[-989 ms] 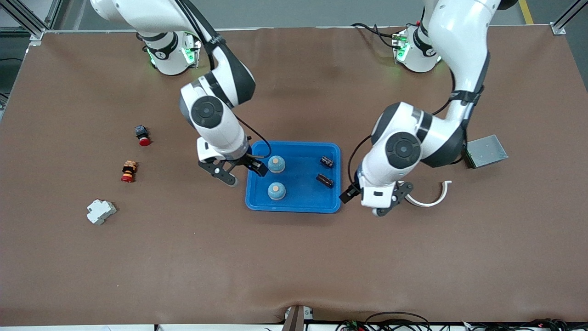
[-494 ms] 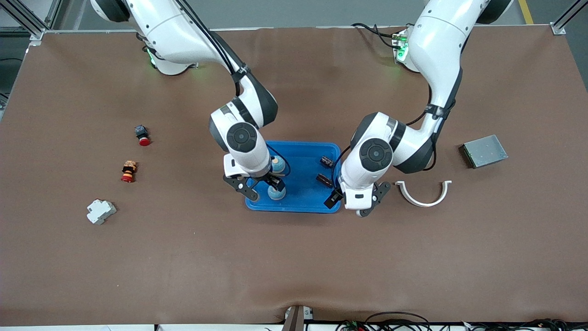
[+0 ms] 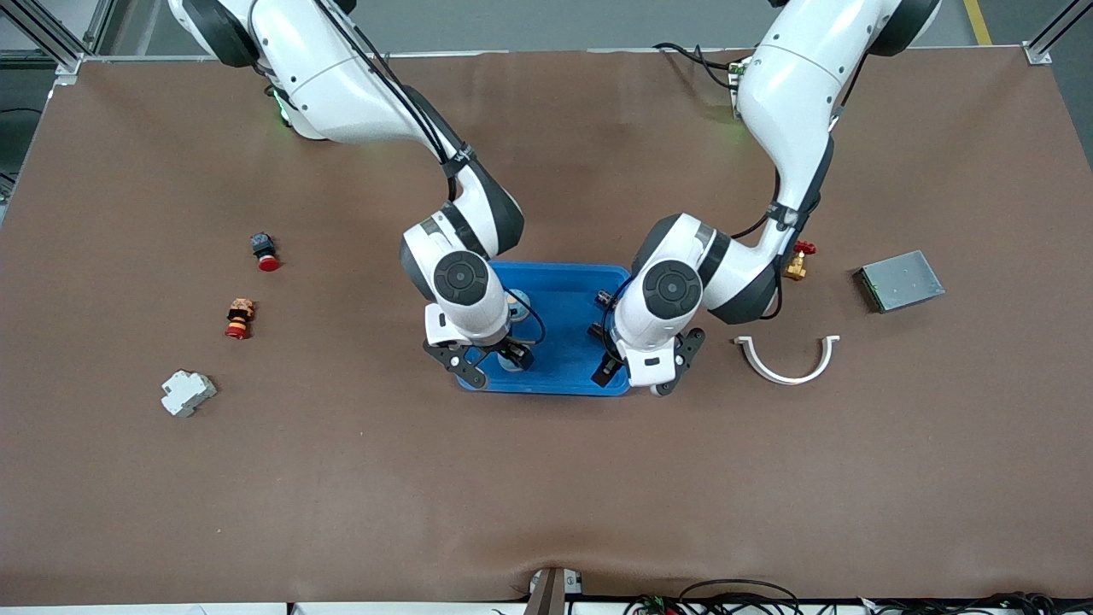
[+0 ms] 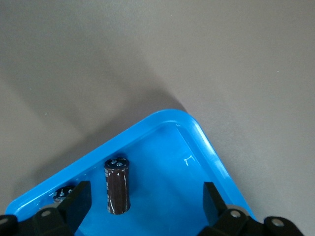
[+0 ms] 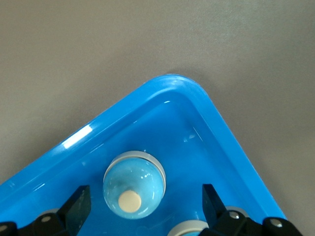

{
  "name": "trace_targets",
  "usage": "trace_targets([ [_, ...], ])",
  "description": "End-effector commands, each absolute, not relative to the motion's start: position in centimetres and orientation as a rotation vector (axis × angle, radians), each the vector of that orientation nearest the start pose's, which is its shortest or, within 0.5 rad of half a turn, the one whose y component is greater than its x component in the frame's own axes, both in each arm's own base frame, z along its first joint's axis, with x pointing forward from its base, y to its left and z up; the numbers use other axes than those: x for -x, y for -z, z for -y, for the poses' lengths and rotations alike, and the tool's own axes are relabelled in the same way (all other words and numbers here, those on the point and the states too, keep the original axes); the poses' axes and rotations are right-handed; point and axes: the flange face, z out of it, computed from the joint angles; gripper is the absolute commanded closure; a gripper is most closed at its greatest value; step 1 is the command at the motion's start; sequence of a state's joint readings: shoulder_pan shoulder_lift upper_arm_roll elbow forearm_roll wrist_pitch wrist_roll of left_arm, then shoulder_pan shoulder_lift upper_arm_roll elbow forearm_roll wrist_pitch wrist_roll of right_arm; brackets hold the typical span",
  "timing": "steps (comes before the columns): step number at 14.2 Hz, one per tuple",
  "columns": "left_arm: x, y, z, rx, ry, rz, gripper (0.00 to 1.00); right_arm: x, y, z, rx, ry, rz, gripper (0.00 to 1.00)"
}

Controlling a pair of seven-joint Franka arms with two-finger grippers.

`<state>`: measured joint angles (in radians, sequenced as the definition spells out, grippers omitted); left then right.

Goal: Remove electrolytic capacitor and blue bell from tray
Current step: 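Lower the right gripper over a bell while the left gripper lowers over a capacitor, then close the right gripper on the bell while the left gripper grips the capacitor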

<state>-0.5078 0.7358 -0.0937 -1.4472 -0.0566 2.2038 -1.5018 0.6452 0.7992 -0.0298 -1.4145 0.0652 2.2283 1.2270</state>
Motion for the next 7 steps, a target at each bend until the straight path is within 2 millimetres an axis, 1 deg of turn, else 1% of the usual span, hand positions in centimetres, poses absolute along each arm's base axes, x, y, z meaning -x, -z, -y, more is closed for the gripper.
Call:
trace_targets([
  [1,-60.5,-24.2,40.6,2.813,-0.137,1.542,0.0,-60.0,-21.5,-43.1,2.954,0.012,-1.024,0.0],
  [3,-60.5,-24.0,40.7,2.795,-0.14,1.569,0.0,-60.1,-20.8,-43.3,2.961,0.025,-1.018,0.0],
  [4,-60.1,-24.0,41.3,2.801,-0.14,1.558,0.0,-60.0,-20.4,-43.4,2.961,0.028,-1.016,0.0],
  [6,-59.9,-23.6,41.4,2.798,-0.143,1.546,0.0,-60.0,-19.5,-43.6,2.941,0.044,-1.034,0.0],
  [7,-59.5,-23.3,41.9,2.801,-0.145,1.534,0.0,-60.0,-19.3,-43.9,2.931,0.049,-1.039,0.0],
])
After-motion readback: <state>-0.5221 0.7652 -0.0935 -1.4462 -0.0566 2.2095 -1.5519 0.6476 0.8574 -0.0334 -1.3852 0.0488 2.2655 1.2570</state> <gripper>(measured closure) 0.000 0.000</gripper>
